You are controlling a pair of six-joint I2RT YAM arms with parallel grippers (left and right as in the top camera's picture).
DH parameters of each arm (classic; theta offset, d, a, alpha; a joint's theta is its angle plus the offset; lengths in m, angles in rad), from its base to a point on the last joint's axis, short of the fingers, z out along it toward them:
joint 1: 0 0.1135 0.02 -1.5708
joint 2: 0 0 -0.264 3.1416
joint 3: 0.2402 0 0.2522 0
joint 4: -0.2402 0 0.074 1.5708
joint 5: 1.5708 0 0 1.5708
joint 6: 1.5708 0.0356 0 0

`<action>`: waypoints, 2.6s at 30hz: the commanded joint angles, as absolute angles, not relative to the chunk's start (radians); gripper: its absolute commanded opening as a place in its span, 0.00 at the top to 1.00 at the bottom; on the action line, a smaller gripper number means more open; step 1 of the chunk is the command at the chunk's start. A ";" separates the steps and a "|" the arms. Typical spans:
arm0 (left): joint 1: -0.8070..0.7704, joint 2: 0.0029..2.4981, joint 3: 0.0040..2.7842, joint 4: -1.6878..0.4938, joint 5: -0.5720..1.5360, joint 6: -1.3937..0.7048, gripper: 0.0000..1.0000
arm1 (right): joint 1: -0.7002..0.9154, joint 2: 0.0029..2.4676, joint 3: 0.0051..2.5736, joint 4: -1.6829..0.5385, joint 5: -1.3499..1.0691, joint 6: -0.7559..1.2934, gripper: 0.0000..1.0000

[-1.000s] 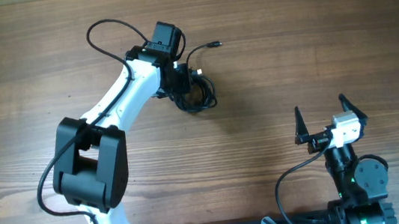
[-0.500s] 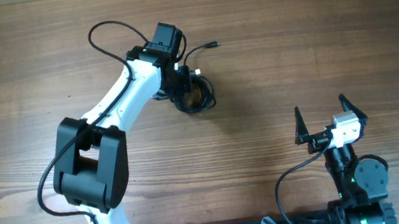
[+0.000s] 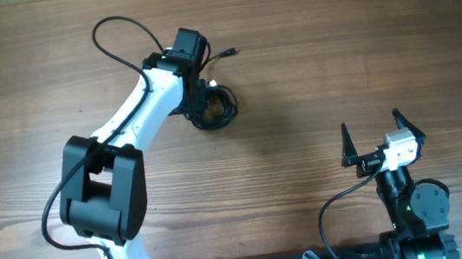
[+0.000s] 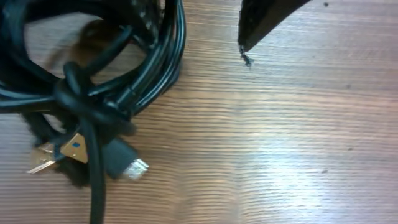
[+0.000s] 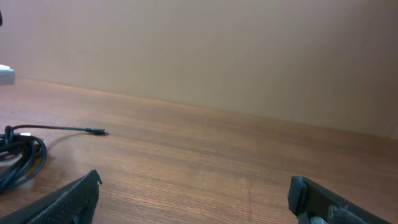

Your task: Untangle cables

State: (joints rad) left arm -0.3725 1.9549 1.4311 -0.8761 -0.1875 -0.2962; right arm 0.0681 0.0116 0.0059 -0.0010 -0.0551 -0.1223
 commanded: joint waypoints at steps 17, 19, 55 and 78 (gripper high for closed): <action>-0.361 1.730 1.423 -0.845 -0.157 -0.581 0.09 | 0.073 0.005 0.005 0.001 -0.052 -0.131 0.00; -0.360 1.735 1.423 -0.848 -0.129 -0.619 0.04 | 0.073 0.005 0.005 0.001 -0.052 -0.131 0.00; -0.361 1.747 1.423 -0.854 0.000 -0.607 0.00 | 0.073 0.005 0.005 0.001 -0.052 -0.131 0.00; -0.361 1.747 1.423 -0.834 -0.001 -0.607 0.00 | 0.073 0.005 0.005 0.001 -0.052 -0.131 0.00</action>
